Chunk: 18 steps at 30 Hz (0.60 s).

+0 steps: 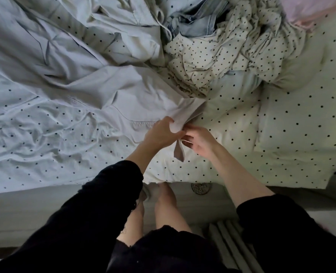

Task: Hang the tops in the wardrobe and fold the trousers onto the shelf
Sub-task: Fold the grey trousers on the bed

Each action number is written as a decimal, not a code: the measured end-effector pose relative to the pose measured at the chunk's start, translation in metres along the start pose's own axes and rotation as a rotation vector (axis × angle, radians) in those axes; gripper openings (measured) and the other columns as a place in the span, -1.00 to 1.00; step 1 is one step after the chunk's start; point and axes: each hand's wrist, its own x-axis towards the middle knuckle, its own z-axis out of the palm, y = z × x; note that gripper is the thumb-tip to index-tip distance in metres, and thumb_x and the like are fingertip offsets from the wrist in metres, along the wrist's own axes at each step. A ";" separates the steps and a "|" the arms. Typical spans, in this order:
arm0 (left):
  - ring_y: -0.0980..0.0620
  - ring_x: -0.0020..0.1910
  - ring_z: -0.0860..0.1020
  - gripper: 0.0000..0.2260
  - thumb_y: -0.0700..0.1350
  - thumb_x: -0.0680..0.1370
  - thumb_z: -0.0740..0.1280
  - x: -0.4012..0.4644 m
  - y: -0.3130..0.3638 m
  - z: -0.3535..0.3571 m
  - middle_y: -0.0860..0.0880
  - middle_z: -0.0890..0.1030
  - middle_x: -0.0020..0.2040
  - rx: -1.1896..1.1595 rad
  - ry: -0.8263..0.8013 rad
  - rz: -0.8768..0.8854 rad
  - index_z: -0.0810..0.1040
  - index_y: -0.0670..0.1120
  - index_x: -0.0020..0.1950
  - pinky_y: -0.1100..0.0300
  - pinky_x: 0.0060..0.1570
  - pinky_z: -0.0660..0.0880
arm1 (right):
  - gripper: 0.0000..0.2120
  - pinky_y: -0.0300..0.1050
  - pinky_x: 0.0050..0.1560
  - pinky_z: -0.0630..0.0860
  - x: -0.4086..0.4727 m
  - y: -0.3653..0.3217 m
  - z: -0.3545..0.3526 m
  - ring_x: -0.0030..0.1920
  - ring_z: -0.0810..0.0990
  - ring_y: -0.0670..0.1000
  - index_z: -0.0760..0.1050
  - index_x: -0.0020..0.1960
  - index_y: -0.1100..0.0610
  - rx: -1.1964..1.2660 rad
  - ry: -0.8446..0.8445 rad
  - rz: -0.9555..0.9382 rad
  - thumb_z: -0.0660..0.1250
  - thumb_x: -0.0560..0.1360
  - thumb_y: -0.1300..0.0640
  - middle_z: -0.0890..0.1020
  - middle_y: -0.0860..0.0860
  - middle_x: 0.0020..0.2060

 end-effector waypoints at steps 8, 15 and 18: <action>-0.24 0.01 0.52 -0.81 -0.24 0.52 0.16 -0.001 -0.009 -0.017 -0.30 0.59 -0.08 -0.147 0.221 -0.094 0.54 -0.25 -0.17 0.10 -0.10 0.40 | -0.80 -0.08 0.12 0.44 0.015 0.007 -0.027 0.16 0.52 0.06 0.48 0.19 0.14 -0.022 0.270 0.031 0.22 0.58 0.18 0.57 0.10 0.17; -0.16 -0.03 0.46 -0.76 -0.26 0.57 0.05 -0.008 -0.028 -0.045 -0.12 0.49 -0.08 -0.346 0.552 -0.227 0.44 -0.23 0.15 0.15 -0.17 0.33 | -0.62 -0.01 0.07 0.50 0.043 0.005 -0.004 0.11 0.58 0.07 0.46 0.15 0.13 -0.063 0.268 0.068 0.37 0.47 -0.10 0.59 0.09 0.11; -0.08 -0.05 0.45 -0.75 -0.22 0.55 0.14 -0.015 -0.027 -0.049 -0.03 0.50 -0.06 -0.375 0.553 -0.152 0.42 -0.15 0.21 0.22 -0.15 0.30 | -0.59 0.02 -0.03 0.57 0.050 0.000 0.005 0.04 0.61 0.13 0.47 0.12 0.17 -0.011 0.281 0.073 0.42 0.43 -0.09 0.62 0.15 0.06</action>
